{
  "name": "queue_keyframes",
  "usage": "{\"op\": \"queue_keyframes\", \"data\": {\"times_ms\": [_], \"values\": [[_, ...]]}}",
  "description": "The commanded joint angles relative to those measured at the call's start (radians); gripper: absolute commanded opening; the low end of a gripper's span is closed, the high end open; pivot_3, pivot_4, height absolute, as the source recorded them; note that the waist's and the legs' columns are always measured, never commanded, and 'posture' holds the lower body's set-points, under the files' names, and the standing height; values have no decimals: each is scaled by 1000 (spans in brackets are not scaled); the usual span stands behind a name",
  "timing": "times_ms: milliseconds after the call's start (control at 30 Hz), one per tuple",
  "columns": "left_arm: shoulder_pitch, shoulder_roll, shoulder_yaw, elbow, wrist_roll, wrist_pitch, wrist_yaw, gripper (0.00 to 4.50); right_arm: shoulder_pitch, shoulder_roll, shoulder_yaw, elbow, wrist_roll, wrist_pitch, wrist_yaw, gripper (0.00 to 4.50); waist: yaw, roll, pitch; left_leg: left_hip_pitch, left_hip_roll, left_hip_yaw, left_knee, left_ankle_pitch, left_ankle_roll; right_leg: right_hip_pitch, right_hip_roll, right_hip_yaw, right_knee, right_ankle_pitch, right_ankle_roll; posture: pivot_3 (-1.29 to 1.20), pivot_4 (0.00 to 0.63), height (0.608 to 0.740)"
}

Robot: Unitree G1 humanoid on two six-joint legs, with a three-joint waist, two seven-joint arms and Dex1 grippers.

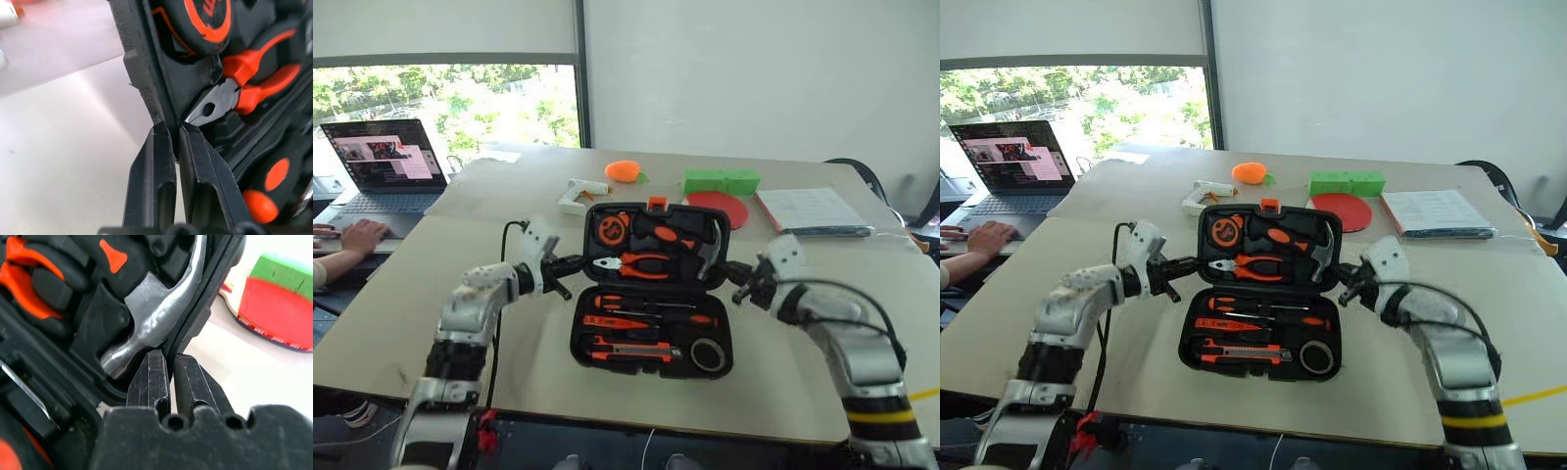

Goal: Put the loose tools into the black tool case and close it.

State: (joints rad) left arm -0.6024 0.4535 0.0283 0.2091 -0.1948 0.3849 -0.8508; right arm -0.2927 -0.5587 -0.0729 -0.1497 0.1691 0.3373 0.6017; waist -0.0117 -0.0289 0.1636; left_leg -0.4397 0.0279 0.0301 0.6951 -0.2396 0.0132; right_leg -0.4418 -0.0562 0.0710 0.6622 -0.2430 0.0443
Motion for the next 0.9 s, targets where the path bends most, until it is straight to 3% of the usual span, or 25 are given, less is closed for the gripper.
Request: {"op": "queue_keyframes", "data": {"times_ms": [33, 233, 467, 533, 567, 667, 900], "values": [[18, -5, -22, -84, 62, -235, 51, 0, 42, -10, 43, -60, -96, -278, -2, 2, -2, 0, 0, 0, 0, 1, 0, 0, 0, 0, 0, 0, -2, 0, 0, 0, 150, 736], [110, 10, -23, -35, 188, -560, 182, 0, 130, -46, 56, 5, -272, -598, -87, 2, -5, 0, 0, 5, 0, 4, 0, 3, 1, 3, 0, 1, -4, 1, 0, 0, 150, 736], [225, 47, -29, -83, 182, -616, 159, 0, 177, -94, 52, 64, -362, -810, -146, 2, -4, 0, 0, 6, 0, 5, 0, 4, 1, 4, 0, 1, -3, 2, -1, 0, 150, 736], [263, 68, -11, -121, 160, -591, 150, 761, 213, -110, 54, 47, -367, -850, -141, 0, -5, 0, 0, 7, 0, 5, -1, 4, 1, 4, 0, 1, -3, 2, -1, 0, 150, 736], [291, 85, 1, -147, 146, -567, 139, 932, 239, -121, 54, 29, -360, -867, -131, 432, -6, 0, 0, 7, 0, 5, -1, 4, 1, 4, 0, 1, -4, 2, -1, 0, 150, 736], [394, 148, 45, -250, 89, -503, 95, 2073, 331, -164, 29, -48, -324, -871, -91, 1458, -9, 1, 0, 10, 2, 5, -2, 4, 1, 6, 1, 1, -4, 1, -1, 0, 150, 736], [720, 440, 261, -504, -164, -184, -159, 4462, 672, -310, -121, -319, -70, -702, 102, 3789, -10, 0, 1, 26, 6, 6, -4, 4, 1, 23, 0, 0, -7, 0, -2, 0, 150, 736]]}}
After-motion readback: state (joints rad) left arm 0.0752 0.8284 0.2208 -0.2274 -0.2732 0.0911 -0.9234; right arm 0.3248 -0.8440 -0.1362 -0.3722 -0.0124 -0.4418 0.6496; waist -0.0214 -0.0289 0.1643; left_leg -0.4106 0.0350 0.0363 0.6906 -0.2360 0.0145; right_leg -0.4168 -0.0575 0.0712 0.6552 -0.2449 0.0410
